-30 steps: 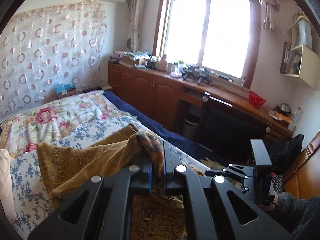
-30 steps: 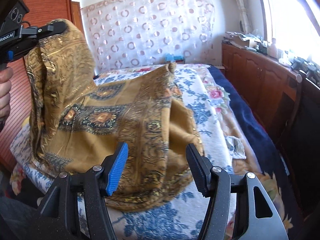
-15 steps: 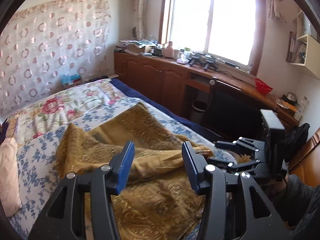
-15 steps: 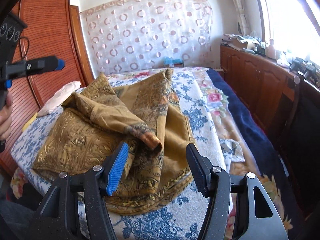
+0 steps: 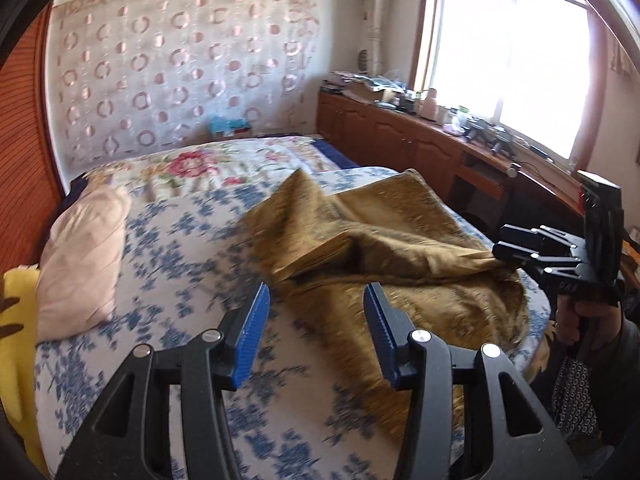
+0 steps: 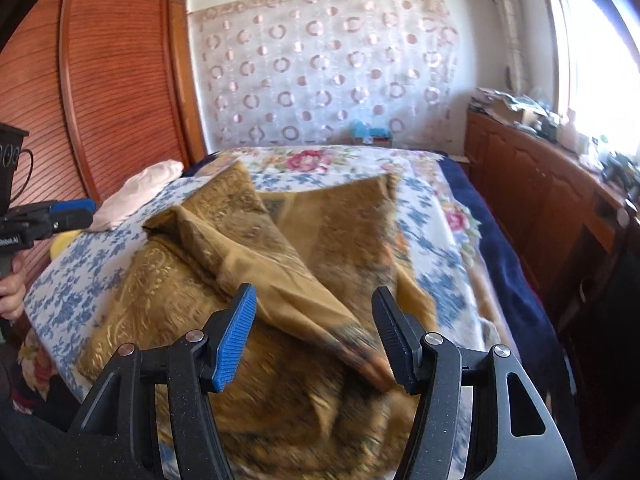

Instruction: Fold small clothes

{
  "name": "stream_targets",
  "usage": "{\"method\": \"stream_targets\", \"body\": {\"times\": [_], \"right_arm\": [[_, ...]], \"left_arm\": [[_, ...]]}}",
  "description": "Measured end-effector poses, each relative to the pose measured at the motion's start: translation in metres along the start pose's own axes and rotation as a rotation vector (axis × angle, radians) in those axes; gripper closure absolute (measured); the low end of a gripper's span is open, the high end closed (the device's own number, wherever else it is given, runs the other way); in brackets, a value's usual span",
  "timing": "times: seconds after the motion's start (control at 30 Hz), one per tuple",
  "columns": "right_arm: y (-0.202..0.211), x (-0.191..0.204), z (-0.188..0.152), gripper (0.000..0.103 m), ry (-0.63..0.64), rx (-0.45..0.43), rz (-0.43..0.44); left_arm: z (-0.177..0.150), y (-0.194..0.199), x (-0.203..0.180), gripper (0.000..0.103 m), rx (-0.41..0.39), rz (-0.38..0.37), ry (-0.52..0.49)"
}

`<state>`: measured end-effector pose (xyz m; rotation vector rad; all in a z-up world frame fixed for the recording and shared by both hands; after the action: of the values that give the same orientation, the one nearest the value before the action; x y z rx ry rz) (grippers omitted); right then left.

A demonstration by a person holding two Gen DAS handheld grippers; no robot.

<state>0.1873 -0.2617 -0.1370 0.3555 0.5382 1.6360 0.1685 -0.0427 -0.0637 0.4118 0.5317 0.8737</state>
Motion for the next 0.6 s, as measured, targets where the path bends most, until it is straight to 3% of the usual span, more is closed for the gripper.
{"method": "stream_targets", "body": {"times": [0.37, 0.6], "right_arm": [[-0.021, 0.07, 0.031, 0.041, 0.137, -0.009, 0.089], [-0.046, 0.107, 0.038, 0.041, 0.222, 0.045, 0.138]], "left_arm": [[-0.02, 0.02, 0.047, 0.055, -0.024, 0.068, 0.068], [-0.027, 0.022, 0.06, 0.055, -0.027, 0.074, 0.095]]}}
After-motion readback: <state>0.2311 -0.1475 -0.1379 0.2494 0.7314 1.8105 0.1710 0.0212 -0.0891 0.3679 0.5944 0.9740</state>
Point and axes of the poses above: each gripper's, at about its wrist camera, not at the fingertips, and y roughly against the way its jaws point, x to its left, z to its top, the point moved 9 cm from there along -y, roughly the way its jaws point, and after that the axes turned 14 degrees about -z, right-handed, at the moved point
